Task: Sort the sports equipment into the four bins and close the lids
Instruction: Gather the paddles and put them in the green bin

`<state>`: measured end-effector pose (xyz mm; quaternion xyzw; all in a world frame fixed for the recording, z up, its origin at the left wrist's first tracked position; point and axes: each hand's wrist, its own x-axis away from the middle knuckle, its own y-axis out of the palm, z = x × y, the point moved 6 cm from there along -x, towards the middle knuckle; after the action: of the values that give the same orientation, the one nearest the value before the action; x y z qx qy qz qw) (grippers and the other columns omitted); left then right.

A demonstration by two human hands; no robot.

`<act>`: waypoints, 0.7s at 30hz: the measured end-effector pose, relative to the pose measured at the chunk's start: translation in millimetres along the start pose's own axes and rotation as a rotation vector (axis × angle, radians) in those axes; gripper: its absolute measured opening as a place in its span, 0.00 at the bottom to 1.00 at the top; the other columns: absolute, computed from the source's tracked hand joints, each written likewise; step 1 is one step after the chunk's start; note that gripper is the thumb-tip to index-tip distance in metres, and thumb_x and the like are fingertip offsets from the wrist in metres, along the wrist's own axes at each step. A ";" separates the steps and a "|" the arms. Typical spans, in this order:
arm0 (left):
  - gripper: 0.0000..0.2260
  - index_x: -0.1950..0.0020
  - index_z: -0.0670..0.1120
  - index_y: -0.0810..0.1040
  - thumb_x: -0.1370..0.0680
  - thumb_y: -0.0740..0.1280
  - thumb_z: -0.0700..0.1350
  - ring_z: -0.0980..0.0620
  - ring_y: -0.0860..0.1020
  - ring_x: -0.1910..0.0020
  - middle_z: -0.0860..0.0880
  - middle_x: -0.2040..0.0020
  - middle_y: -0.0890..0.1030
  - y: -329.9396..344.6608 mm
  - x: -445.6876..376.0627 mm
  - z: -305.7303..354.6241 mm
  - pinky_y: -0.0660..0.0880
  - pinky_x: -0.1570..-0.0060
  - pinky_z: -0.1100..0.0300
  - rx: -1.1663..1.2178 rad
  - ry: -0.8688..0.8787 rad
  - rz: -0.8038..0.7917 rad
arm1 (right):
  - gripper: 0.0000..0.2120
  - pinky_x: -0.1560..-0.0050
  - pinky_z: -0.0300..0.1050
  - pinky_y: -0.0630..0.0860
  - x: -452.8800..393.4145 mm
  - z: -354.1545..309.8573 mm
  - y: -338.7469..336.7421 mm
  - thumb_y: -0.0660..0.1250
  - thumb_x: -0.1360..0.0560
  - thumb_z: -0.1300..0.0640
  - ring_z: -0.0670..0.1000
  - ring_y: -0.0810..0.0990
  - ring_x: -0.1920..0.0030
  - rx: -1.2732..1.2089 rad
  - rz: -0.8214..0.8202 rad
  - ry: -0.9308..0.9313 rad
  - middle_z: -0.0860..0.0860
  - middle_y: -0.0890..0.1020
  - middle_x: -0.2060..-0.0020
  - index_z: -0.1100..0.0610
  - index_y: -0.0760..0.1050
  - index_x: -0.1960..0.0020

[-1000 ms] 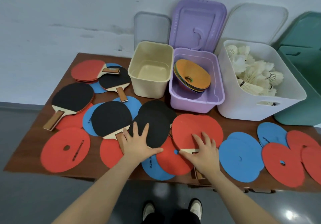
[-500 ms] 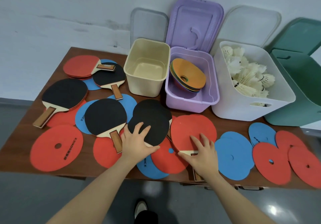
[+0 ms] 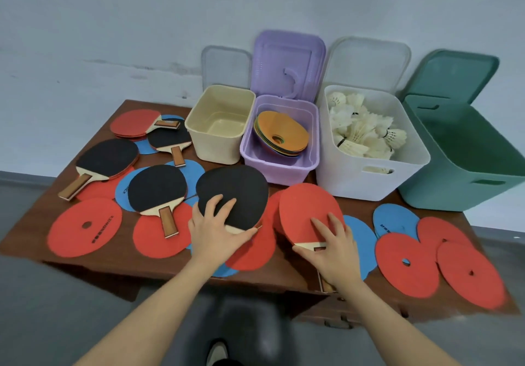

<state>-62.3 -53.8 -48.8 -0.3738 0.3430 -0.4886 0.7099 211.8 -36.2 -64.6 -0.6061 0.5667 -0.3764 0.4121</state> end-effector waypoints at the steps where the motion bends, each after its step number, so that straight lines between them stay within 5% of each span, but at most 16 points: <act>1: 0.38 0.34 0.57 0.72 0.39 0.59 0.75 0.40 0.59 0.30 0.55 0.31 0.66 -0.9 4.2 12.3 0.64 0.38 0.43 0.012 0.002 0.011 | 0.44 0.34 0.60 0.66 3.9 7.0 -10.8 0.57 0.41 0.21 0.59 0.59 0.29 -0.051 0.027 -0.013 0.49 0.61 0.27 0.42 0.65 0.30; 8: 0.37 0.34 0.56 0.72 0.39 0.63 0.72 0.40 0.57 0.29 0.54 0.31 0.66 -11.3 30.2 116.5 0.62 0.37 0.38 0.136 0.097 0.144 | 0.37 0.36 0.59 0.69 16.5 58.8 -98.7 0.71 0.40 0.31 0.54 0.63 0.30 -0.287 0.252 -0.148 0.49 0.66 0.29 0.44 0.72 0.34; 15: 0.35 0.38 0.55 0.76 0.41 0.64 0.71 0.41 0.65 0.34 0.51 0.33 0.69 -22.4 19.3 210.5 0.69 0.42 0.42 0.166 0.208 0.292 | 0.37 0.40 0.60 0.71 0.3 97.5 -179.5 0.66 0.39 0.29 0.62 0.67 0.34 -0.178 0.496 -0.222 0.54 0.70 0.32 0.49 0.76 0.37; 21: 0.36 0.37 0.56 0.75 0.41 0.64 0.71 0.41 0.62 0.31 0.52 0.33 0.68 -16.4 -26.2 267.9 0.66 0.40 0.41 0.148 0.248 0.289 | 0.37 0.40 0.63 0.71 -44.3 126.1 -211.8 0.66 0.39 0.30 0.63 0.66 0.33 -0.169 0.572 -0.207 0.55 0.69 0.31 0.49 0.76 0.37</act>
<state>151.3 19.4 98.6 -0.2046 0.4407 -0.4479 0.7505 404.8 21.0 84.5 -0.4891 0.6987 -0.1330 0.5048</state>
